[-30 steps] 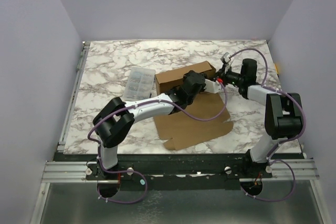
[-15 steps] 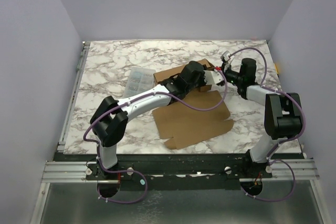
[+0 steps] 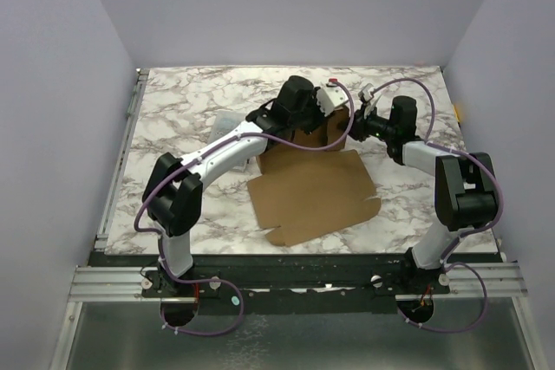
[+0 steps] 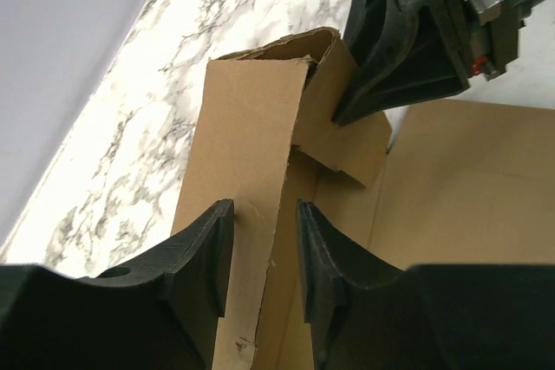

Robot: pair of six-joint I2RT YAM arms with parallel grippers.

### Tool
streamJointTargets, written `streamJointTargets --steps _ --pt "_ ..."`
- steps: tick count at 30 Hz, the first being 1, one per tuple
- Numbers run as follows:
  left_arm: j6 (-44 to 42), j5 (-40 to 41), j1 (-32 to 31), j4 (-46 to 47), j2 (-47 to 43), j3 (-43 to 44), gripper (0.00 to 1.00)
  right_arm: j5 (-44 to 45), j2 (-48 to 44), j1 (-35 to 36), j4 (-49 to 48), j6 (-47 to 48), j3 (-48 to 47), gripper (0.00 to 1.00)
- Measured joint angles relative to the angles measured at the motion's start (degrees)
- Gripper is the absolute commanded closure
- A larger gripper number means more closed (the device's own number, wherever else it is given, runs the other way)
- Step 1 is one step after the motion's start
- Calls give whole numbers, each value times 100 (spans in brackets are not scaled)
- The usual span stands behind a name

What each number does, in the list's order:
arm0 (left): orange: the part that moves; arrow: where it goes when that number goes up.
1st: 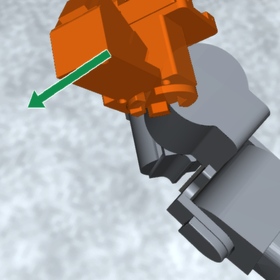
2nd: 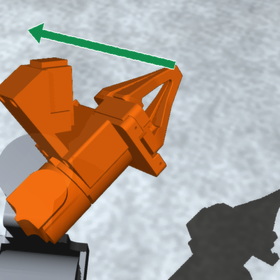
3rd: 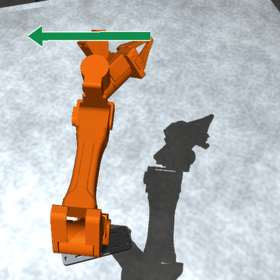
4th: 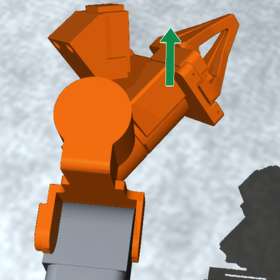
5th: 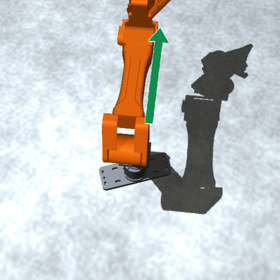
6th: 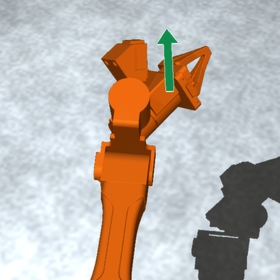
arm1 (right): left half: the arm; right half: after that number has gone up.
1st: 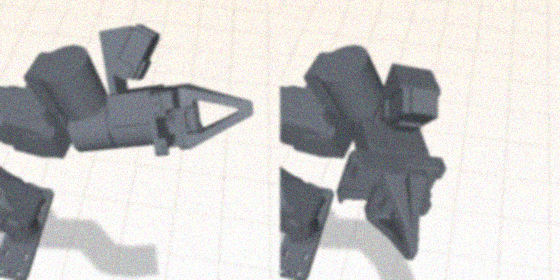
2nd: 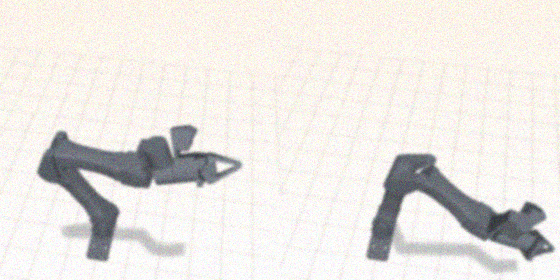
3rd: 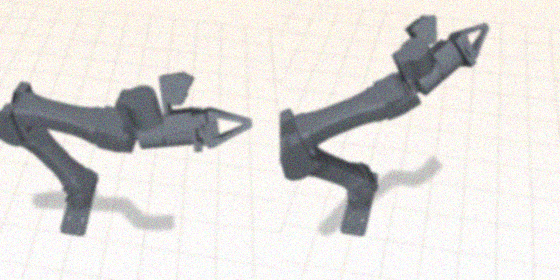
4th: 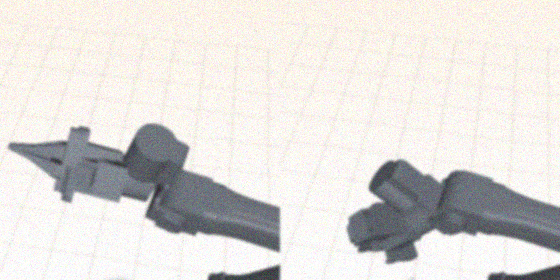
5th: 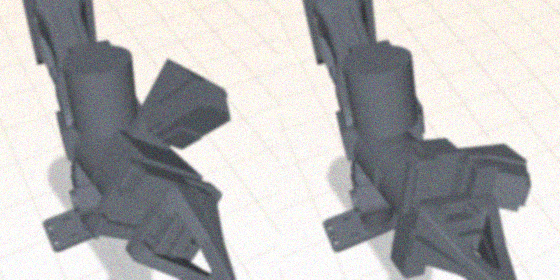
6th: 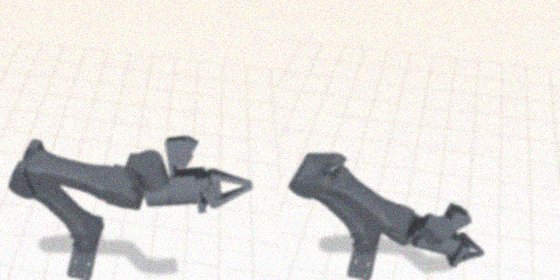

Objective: Fold the paper box
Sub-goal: Fold the paper box at the center of the board.

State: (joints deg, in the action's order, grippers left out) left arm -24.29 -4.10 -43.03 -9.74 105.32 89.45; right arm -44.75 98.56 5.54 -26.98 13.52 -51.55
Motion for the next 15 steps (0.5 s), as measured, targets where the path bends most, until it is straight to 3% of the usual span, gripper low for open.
streamJointTargets --steps 7,11,15 --pt "789 -769 256 -129 -2 219 55 127 0 15 -72 0 0 84" --pt "1307 -1117 533 -164 -46 417 38 173 0 15 -142 -2 2 85" --pt "1740 -1191 824 -90 -210 452 13 177 0 15 -208 0 13 85"
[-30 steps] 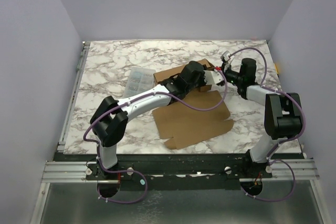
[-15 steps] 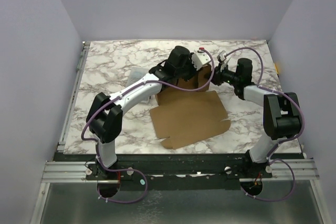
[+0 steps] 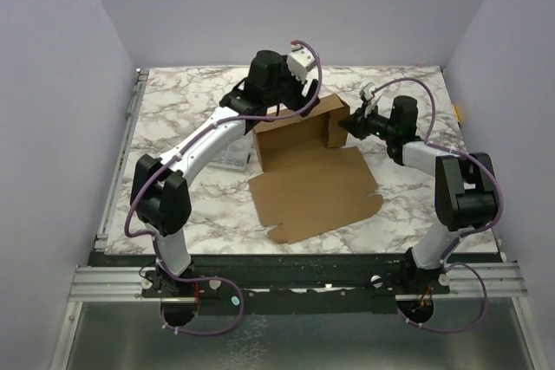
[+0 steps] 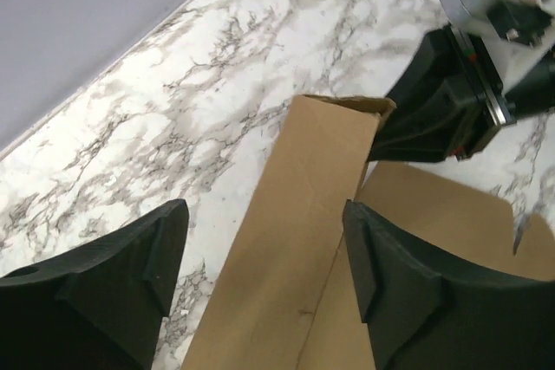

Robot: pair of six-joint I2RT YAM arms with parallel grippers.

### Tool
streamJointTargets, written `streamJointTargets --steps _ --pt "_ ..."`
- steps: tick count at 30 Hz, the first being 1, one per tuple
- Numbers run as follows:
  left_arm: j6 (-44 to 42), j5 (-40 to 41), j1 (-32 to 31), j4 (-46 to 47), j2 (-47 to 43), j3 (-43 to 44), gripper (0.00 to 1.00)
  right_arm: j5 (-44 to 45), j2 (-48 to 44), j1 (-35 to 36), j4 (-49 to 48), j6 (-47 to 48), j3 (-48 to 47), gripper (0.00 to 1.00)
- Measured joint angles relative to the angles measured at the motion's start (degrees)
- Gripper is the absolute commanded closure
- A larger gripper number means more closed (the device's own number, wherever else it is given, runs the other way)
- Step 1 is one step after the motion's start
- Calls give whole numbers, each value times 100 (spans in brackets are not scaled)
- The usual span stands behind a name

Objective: Fold the paper box
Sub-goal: Fold the paper box at the center of the board.

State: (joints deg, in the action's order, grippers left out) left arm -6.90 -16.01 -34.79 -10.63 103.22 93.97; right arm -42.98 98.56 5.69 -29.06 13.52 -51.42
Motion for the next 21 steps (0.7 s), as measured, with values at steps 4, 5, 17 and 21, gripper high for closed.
streamJointTargets --steps 4,5,17,21 --pt "509 -42 330 332 -72 0 1 -2 0 0 -94 20 61 85" --pt "612 -76 389 413 -68 0 1 -4 0 0 -118 33 81 85" --pt "863 -629 501 776 634 42 1 -9 0 0 -175 109 136 84" --pt "811 -953 498 774 852 37 2 -9 0 0 -175 109 136 82"
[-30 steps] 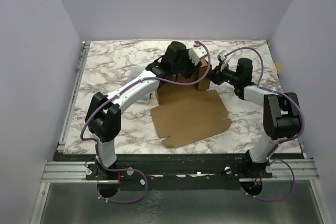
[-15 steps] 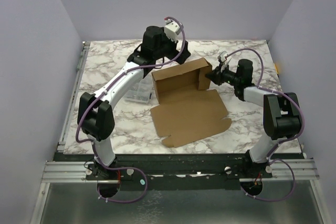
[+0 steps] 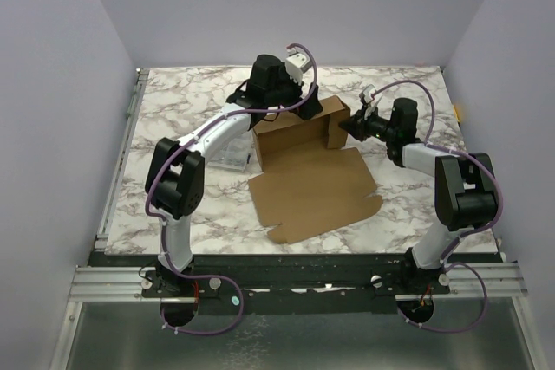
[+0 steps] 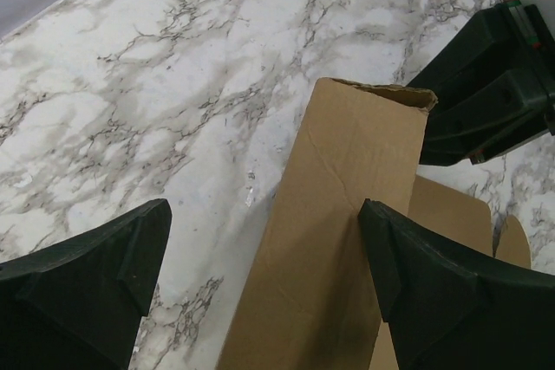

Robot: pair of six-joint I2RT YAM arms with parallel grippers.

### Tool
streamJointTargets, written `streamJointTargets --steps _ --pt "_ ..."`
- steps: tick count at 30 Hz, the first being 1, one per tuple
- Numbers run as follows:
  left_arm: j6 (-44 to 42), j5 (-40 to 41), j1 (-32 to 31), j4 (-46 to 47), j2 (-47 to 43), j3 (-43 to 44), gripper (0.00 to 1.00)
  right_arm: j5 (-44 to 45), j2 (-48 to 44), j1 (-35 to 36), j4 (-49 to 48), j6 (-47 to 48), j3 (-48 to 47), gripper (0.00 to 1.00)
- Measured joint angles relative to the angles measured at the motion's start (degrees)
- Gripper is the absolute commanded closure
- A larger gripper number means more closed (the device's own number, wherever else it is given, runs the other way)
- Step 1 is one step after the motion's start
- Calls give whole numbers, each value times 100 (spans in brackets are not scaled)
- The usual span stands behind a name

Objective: Fold the paper box
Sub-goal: Fold the paper box at the center of the board.

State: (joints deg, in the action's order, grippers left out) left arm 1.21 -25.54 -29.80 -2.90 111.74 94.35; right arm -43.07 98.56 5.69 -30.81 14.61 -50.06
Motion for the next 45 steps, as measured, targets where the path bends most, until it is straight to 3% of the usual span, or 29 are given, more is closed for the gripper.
streamJointTargets --steps 11,28,37,45 --pt "155 -247 4 68 26 -31 18 -142 98 0 -420 0 26 78" --pt "828 -190 -94 149 133 -31 19 -306 393 0 -1427 90 190 71" --pt "1338 13 -284 153 186 -31 19 -306 562 11 -1716 87 166 58" --pt "1759 107 -181 212 437 76 19 -522 964 63 -2398 131 92 54"
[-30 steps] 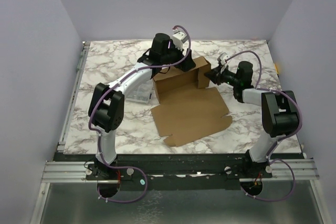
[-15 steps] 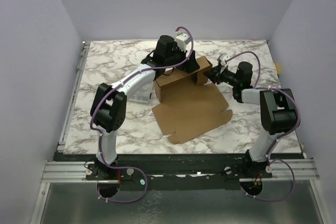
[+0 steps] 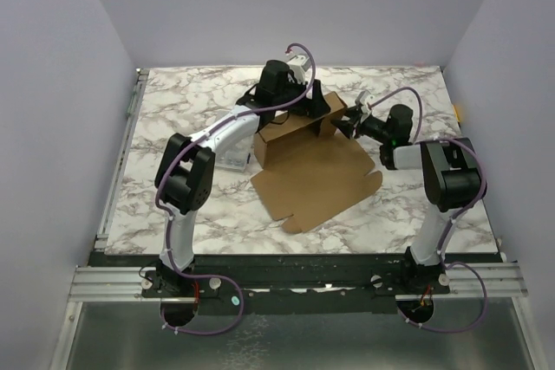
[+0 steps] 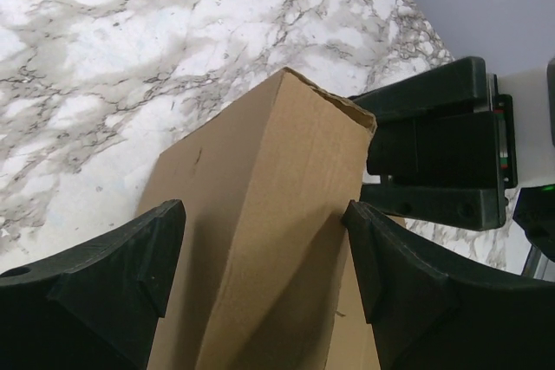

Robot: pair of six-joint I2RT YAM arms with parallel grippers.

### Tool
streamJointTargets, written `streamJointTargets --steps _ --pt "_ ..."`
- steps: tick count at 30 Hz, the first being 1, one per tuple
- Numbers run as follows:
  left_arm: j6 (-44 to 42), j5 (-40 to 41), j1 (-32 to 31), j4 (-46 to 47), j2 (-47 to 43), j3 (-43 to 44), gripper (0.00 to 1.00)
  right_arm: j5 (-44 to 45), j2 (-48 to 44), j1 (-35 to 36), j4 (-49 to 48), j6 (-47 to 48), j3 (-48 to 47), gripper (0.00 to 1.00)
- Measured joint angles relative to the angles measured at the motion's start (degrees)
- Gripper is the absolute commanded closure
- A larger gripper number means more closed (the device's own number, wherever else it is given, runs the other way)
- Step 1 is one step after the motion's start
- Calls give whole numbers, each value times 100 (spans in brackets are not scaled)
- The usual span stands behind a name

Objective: Fold the paper box
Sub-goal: Fold the paper box at the center of the board.

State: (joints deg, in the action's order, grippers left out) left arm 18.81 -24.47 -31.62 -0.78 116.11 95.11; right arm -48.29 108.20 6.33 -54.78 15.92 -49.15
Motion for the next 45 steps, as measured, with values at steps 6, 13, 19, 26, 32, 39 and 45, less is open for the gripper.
streamJointTargets --steps 6,13,19,26,32,39,45 --pt "179 -11 203 50 79 42 19 -184 326 0 -507 24 -153 61" --pt "330 -151 380 72 243 208 19 -382 660 -2 -726 17 -492 60" --pt "348 -278 431 57 350 334 19 -503 841 0 -728 61 -717 53" --pt "348 -424 437 15 442 461 19 -671 1088 37 -732 63 -997 51" --pt "369 -525 490 7 496 520 18 -772 1294 44 -745 -7 -1290 69" --pt "435 -664 527 -22 595 649 15 -586 1471 44 -868 -179 -1506 91" --pt "520 -713 525 -76 643 743 13 -42 1473 157 -866 -216 -1473 88"
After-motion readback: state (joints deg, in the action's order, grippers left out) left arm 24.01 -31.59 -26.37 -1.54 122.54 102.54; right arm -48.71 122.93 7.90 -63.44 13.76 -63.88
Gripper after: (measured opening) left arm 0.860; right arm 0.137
